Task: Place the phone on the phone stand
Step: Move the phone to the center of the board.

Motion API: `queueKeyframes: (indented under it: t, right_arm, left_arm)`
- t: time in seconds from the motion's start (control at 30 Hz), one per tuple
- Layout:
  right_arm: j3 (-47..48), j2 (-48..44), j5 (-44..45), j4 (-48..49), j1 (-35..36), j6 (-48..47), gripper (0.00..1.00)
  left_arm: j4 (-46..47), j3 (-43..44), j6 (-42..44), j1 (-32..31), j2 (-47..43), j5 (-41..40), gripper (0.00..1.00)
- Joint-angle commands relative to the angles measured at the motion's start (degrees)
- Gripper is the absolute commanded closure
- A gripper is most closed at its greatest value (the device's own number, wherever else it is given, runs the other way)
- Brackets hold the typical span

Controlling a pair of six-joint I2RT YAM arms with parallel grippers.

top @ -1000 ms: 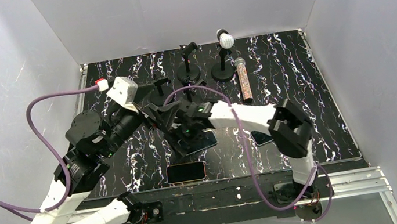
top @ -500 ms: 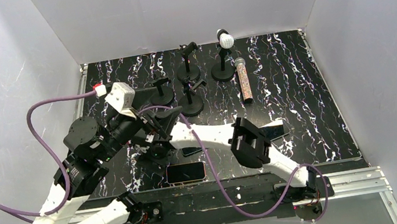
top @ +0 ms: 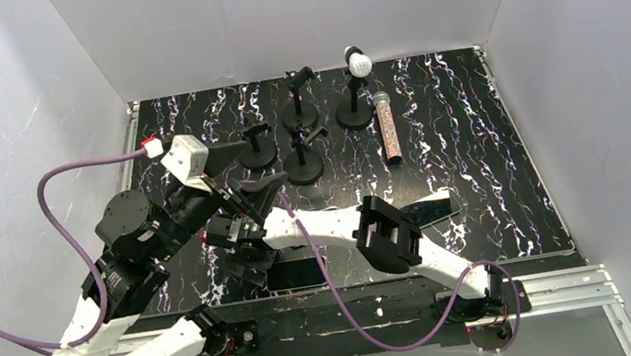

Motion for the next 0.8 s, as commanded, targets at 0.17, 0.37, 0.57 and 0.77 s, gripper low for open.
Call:
queueKeyframes:
  t: [0.17,0.37,0.57,0.77]
  right_arm:
    - [-6.5,-2.8,3.2,0.4,1.4,-3.2,0.21]
    - [-13.5,-6.7,7.2,1.0,1.6,-3.1,0.22]
    - [-20.1,-10.4,10.2,2.1,1.6,-2.7,0.21]
    - [-25.9,-13.9,13.4,3.4,1.6,-2.1,0.20]
  left_arm:
    - [-0.7,-0.9,0.2,-0.3,-0.9,-0.3,0.01]
    - [-0.9,-1.1,0.6,-0.2,-1.1,-0.9,0.01]
    - [-1.0,-1.8,0.7,-0.2,-1.3,-1.3,0.01]
    - [-1.1,-2.2,0.8,-0.2,-1.4,-1.6,0.01]
